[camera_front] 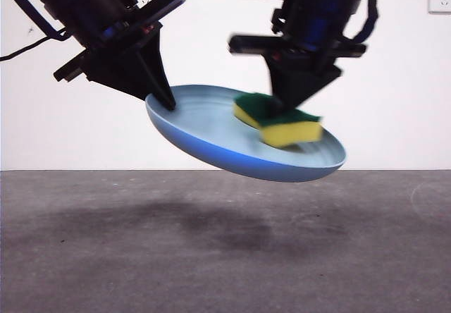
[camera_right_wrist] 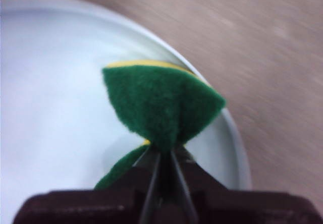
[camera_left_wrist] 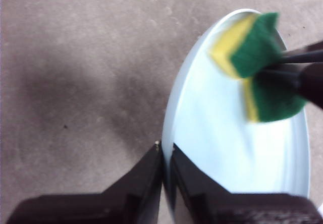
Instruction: Pick up the plate,pick up the cloth,clean the plate with the cloth
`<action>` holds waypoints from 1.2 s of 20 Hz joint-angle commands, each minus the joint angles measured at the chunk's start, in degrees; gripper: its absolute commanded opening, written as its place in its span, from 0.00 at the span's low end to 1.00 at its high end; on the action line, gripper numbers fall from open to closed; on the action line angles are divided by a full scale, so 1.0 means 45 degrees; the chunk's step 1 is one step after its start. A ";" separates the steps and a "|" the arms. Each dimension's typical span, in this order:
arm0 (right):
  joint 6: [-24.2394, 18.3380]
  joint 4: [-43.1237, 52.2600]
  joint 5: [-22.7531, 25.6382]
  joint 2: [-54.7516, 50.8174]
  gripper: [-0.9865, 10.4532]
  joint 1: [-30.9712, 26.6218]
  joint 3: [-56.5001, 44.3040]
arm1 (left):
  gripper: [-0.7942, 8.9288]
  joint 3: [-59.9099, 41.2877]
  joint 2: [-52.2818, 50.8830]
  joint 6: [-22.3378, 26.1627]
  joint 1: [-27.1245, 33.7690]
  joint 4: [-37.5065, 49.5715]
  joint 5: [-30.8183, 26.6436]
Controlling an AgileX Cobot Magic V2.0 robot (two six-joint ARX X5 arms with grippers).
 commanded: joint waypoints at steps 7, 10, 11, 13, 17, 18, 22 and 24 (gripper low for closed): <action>0.0627 -0.0083 -0.4920 0.0248 0.07 0.0039 -0.0073 | 0.07 -0.0053 -0.0005 -0.0685 -0.0325 0.1982 0.0437; 0.0374 -0.1967 -0.4867 0.0248 0.07 0.0102 -0.0073 | 0.07 -0.0053 -0.0005 -0.0685 -0.0248 0.2161 0.0019; 0.0170 -0.2943 -0.4163 0.0248 0.07 0.0102 -0.0073 | 0.07 -0.0053 -0.0005 -0.0670 -0.0248 0.2093 0.0034; 0.0165 -0.4070 -0.1797 0.0214 0.07 0.0102 -0.0073 | 0.07 -0.0053 -0.0005 -0.0583 -0.0243 0.1851 0.0151; 0.0121 -0.3653 0.3215 0.0019 0.07 0.0097 -0.0073 | 0.07 -0.0053 -0.0005 -0.0262 -0.0267 0.0758 0.0330; -0.0112 -0.3041 0.3434 -0.0049 0.07 0.0097 -0.0073 | 0.07 -0.0053 -0.0005 -0.0223 -0.0282 0.0549 0.0631; -0.0359 -0.0704 0.2550 -0.0199 0.07 0.0097 -0.0073 | 0.07 -0.0053 -0.0005 -0.0194 -0.0282 0.0359 0.1205; -0.0355 0.0486 0.1360 -0.0287 0.07 0.0097 -0.0068 | 0.07 -0.0053 -0.0005 -0.0068 -0.0282 0.0316 0.1049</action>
